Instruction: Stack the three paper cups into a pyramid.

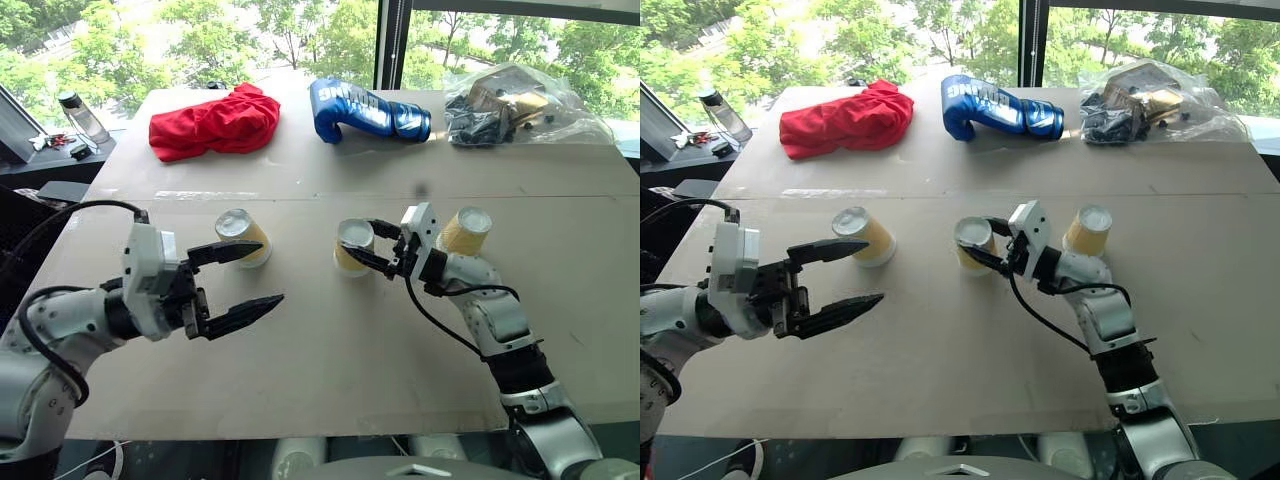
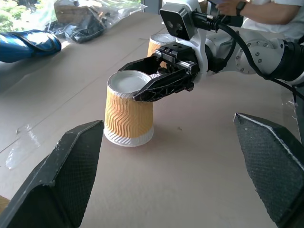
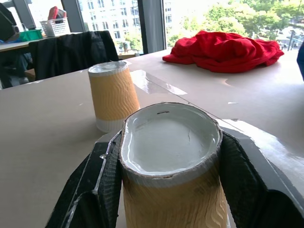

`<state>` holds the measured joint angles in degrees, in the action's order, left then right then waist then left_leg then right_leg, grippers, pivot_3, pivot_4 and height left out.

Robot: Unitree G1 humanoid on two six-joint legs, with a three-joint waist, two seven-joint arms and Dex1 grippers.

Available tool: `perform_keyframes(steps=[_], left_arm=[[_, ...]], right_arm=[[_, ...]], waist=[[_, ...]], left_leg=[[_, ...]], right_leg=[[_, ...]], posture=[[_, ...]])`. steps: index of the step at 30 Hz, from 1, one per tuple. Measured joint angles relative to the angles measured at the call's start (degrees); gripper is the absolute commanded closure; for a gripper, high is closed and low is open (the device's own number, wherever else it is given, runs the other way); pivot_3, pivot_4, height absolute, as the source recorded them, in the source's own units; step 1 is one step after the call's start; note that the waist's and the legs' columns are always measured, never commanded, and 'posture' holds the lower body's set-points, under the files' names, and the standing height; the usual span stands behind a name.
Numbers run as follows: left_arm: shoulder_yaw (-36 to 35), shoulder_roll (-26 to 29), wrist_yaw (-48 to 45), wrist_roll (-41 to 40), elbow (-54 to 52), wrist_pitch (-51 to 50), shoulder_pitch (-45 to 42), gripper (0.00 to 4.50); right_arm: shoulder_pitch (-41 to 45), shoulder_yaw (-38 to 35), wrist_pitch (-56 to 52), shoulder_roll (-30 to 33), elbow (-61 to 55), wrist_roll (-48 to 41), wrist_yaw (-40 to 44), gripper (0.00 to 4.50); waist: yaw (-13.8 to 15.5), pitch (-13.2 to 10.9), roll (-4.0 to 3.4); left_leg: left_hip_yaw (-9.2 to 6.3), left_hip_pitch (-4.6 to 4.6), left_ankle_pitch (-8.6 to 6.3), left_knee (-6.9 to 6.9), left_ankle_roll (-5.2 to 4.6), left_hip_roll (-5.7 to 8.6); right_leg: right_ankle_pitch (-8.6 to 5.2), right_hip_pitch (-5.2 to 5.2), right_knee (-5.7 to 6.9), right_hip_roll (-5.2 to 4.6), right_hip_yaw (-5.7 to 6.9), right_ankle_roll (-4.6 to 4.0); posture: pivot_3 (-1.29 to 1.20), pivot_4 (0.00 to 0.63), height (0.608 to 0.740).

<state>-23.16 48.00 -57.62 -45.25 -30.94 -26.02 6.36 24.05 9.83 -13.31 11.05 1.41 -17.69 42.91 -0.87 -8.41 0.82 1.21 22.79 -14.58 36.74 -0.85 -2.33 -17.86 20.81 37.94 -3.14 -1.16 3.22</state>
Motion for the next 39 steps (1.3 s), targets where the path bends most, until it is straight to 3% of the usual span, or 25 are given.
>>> perform_keyframes(steps=[8,9,12,25,31,39], left_arm=[[5.9,-2.9,5.7,3.2,0.5,0.0,-5.2,0.0],[6.0,-3.1,5.8,3.4,0.6,0.0,-5.4,0.0],[6.2,-3.2,6.0,3.5,0.9,0.0,-5.7,0.0],[8.7,-3.2,2.3,2.6,2.5,-0.2,-10.3,0.0],[13.9,-3.8,0.1,2.5,5.5,-1.1,-18.2,0.0],[17.0,-4.5,-2.2,3.5,8.2,-1.1,-22.0,0.0]], right_arm=[[0.6,-0.8,-3.1,-0.2,0.9,0.0,-2.3,2.38],[0.6,-0.8,-3.1,-0.2,0.9,0.0,-2.3,1.37],[0.6,-1.3,-4.0,-0.1,0.8,-0.3,-2.4,0.09],[-3.8,-4.4,0.1,3.5,-11.4,-0.3,-3.9,0.09],[-9.7,-15.3,2.5,7.3,-16.9,3.3,-13.7,0.09],[-16.5,-18.7,-1.0,6.3,-17.4,4.6,-19.9,0.09]], waist=[[-0.1,0.0,0.0],[-0.1,0.0,0.0],[-0.1,0.0,0.0],[0.1,0.0,0.02],[0.2,0.0,0.04],[-0.3,0.0,0.02]], left_leg=[[0.02,0.0,0.0,0.0,0.0,-0.01],[0.02,0.0,0.0,0.0,0.0,-0.01],[0.02,0.0,0.0,0.0,0.01,-0.02],[0.02,0.05,0.01,0.04,0.01,0.0],[0.04,0.08,0.03,0.12,0.04,0.09],[0.09,0.06,0.1,0.11,0.16,-0.03]], right_leg=[[0.0,0.02,0.02,0.03,-0.03,0.0],[0.0,0.02,0.02,0.03,-0.03,0.0],[0.0,0.02,0.02,0.03,-0.04,0.0],[0.0,0.04,0.02,0.02,-0.03,0.01],[0.0,0.01,0.01,0.07,-0.07,0.01],[0.0,0.11,0.09,0.33,-0.25,0.01]], posture=[[0.0,0.15,0.74],[0.0,0.15,0.74],[0.0,0.15,0.74],[0.0,0.15,0.74],[0.0,0.15,0.74],[0.0,0.15,0.74]])
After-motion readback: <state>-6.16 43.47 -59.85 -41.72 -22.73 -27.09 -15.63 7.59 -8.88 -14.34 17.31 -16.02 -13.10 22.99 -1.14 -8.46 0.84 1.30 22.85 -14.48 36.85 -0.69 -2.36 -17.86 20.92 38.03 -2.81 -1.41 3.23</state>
